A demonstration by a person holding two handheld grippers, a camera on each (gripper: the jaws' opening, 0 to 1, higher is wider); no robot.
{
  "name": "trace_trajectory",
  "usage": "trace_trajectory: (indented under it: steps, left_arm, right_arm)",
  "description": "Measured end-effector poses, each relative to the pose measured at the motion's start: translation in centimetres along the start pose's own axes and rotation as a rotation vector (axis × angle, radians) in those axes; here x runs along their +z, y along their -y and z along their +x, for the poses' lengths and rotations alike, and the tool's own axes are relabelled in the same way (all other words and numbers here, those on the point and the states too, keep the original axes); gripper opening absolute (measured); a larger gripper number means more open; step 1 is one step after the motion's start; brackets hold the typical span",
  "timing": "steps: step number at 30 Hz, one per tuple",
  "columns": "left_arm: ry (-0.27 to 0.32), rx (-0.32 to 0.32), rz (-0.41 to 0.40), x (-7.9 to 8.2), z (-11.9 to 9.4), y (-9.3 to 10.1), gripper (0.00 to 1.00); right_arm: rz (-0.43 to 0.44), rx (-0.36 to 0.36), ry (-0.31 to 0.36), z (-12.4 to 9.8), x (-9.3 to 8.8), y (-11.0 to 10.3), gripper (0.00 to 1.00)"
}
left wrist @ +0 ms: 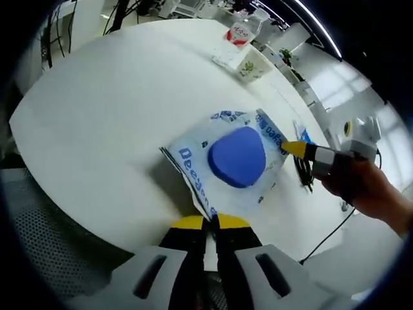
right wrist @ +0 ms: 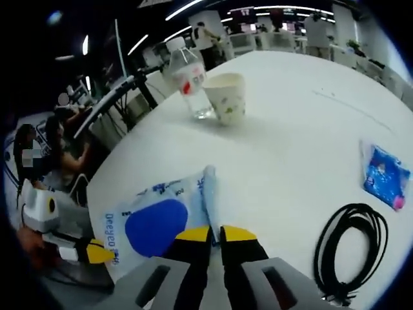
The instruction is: Arrange the tabletop items into an orderly group along one side of the table until the central work area is clear of visible clutter.
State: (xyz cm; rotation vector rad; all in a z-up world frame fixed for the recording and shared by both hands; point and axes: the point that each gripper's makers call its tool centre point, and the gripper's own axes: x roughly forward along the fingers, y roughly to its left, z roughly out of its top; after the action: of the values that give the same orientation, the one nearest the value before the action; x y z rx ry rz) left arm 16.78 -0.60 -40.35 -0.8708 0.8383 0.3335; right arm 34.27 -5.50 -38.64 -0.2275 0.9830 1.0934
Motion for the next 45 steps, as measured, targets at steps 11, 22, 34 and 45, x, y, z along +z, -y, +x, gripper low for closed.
trace_trajectory:
  steps: [11,22,34,45]
  left_arm:
    - [-0.019,-0.036,0.007,0.6,0.3,-0.3,0.0]
    - [-0.023,-0.083,0.052,1.8,-0.6,0.4,0.0]
    - [-0.001,-0.07,0.097,3.3,-0.3,0.8,0.0]
    - [0.023,-0.042,0.187,4.7,0.8,0.6,0.06]
  right_arm:
    - [0.083,-0.07,0.029,-2.3,-2.8,0.4,0.01]
    - [0.172,-0.133,0.075,-4.1,-5.1,0.7,0.0]
    - [0.231,-0.124,0.09,-5.2,-7.1,0.8,0.0]
    - [0.265,-0.087,0.082,-6.0,-9.3,-0.5,0.01]
